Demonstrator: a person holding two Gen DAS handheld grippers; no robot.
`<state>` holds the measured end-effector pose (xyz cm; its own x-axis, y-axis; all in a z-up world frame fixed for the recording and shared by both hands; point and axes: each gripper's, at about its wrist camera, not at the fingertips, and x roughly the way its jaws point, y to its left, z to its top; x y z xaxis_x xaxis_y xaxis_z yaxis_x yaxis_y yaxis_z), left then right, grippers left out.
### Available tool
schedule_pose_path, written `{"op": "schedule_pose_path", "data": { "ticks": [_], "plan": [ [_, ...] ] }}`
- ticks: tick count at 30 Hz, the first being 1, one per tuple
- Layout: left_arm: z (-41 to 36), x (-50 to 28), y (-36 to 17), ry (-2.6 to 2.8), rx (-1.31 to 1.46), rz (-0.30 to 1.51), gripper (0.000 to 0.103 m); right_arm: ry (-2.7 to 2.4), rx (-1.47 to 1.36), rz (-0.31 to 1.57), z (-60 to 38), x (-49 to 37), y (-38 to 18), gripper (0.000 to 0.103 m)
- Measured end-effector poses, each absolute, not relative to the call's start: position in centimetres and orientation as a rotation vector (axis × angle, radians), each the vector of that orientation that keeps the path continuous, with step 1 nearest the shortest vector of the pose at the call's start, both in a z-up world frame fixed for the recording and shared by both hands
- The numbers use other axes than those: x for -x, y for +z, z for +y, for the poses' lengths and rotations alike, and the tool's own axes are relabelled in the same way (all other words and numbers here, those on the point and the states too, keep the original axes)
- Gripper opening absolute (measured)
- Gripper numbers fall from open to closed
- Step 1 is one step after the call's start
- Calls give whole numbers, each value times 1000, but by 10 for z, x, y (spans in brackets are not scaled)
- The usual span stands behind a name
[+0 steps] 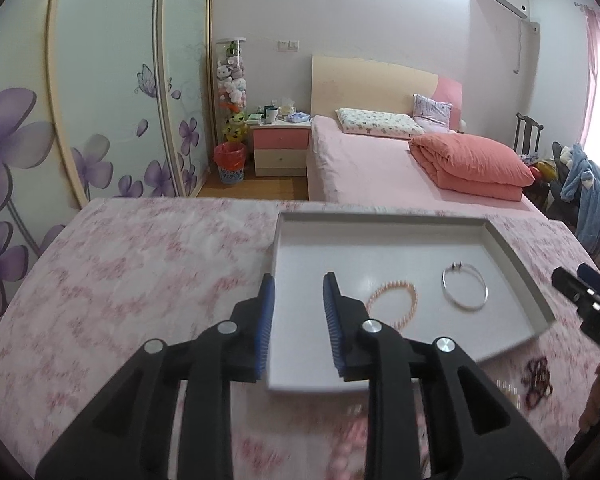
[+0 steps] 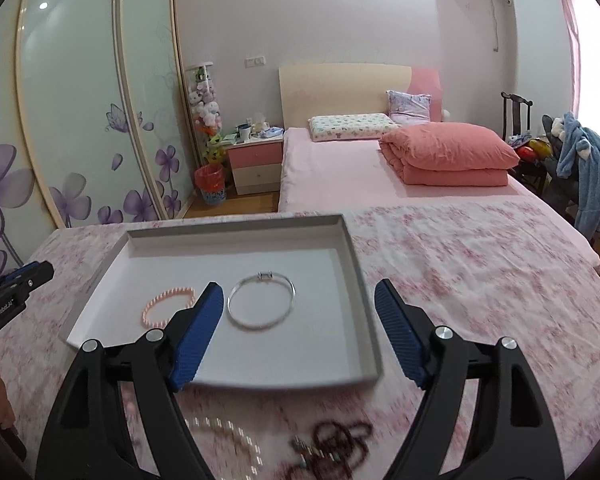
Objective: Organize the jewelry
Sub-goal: 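Lower the bangle into the grey tray with the right gripper while the left releases its bracelet there, then grasp the black beaded bracelet with the right gripper while the left grasps the pink charm bracelet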
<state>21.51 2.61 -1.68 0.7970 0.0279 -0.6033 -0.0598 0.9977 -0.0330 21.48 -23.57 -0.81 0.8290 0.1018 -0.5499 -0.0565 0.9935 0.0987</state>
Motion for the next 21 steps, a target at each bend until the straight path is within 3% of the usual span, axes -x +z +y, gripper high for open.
{"op": "schedule_pose_path", "data": {
  "ticks": [14,21],
  "plan": [
    [42,-152,-47,14,64,740,34,112,-100,741,-260,-156,-46,78],
    [45,-144,-57,15,75,761,36,333,-38,841,-221,-115,-65,67]
  ]
}}
